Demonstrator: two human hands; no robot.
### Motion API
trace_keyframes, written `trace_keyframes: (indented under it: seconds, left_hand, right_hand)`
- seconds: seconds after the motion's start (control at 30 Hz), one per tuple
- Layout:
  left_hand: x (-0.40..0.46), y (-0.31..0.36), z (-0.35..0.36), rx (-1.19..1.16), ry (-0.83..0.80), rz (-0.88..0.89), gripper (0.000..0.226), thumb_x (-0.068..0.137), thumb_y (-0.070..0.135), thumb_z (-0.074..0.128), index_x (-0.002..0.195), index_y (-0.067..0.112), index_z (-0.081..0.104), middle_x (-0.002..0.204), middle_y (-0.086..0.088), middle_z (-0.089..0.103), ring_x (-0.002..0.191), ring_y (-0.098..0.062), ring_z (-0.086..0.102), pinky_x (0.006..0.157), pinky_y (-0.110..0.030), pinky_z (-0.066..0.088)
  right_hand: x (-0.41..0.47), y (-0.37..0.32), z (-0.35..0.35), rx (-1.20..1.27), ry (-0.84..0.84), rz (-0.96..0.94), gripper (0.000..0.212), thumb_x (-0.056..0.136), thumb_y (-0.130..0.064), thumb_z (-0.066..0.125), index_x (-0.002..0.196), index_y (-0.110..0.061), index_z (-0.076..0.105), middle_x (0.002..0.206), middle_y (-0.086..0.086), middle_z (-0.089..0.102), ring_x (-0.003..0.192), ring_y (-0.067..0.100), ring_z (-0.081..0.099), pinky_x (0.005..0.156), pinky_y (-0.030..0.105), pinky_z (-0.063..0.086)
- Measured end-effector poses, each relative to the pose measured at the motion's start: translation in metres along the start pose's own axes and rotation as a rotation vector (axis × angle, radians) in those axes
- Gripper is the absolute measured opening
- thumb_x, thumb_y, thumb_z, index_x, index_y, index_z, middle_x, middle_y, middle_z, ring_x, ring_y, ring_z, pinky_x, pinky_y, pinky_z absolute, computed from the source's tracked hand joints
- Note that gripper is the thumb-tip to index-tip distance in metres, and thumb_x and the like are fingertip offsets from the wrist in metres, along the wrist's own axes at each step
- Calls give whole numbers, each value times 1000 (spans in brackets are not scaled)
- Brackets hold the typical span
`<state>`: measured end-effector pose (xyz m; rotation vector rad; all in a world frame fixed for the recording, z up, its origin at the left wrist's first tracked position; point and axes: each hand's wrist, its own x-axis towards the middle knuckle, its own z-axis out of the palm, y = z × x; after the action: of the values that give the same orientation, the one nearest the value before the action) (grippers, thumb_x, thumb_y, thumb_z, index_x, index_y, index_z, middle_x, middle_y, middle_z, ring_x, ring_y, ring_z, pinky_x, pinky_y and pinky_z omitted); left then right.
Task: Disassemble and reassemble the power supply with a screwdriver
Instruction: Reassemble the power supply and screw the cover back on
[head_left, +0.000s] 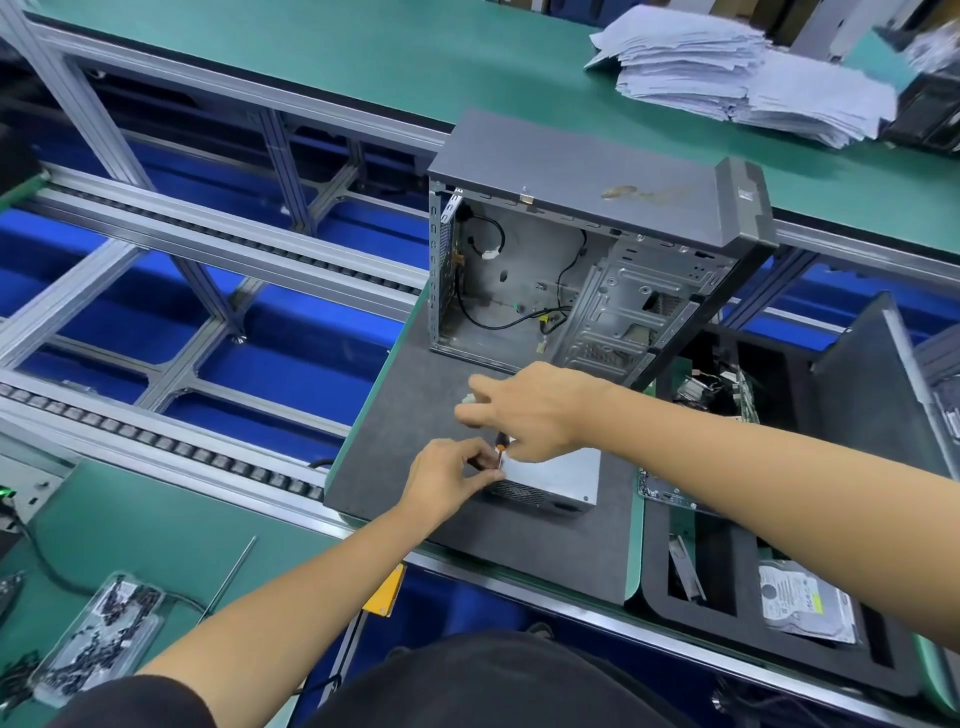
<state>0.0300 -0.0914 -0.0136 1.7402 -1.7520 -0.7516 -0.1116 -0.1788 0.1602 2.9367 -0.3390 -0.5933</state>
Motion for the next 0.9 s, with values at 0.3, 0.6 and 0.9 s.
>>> trace_keyframes:
  seconds: [0.3, 0.6, 0.9]
  left_hand:
    - [-3, 6, -5, 1, 56, 25, 22, 76, 51, 83, 89, 37, 72, 70, 36, 61, 81, 20, 57, 60, -2, 36]
    - [0, 10, -4, 61, 23, 5, 14, 81, 51, 78, 89, 40, 74, 86, 22, 73, 87, 0, 62, 76, -29, 54]
    - [5, 32, -17, -284, 64, -25, 27, 74, 35, 88, 65, 46, 66, 65, 27, 64, 62, 8, 56, 60, -10, 37]
  right_hand:
    - [3, -3, 1, -24, -31, 29, 18, 97, -37, 40, 94, -20, 43, 81, 1, 54, 63, 30, 53, 50, 34, 30]
    - [-3, 10, -12, -139, -37, -151, 28, 94, -14, 48, 117, -29, 42, 115, 0, 44, 62, 26, 53, 41, 30, 24]
    - [-1, 1, -3, -161, 17, 40, 30, 97, -50, 41, 103, -21, 46, 94, -1, 64, 50, 24, 38, 45, 30, 22]
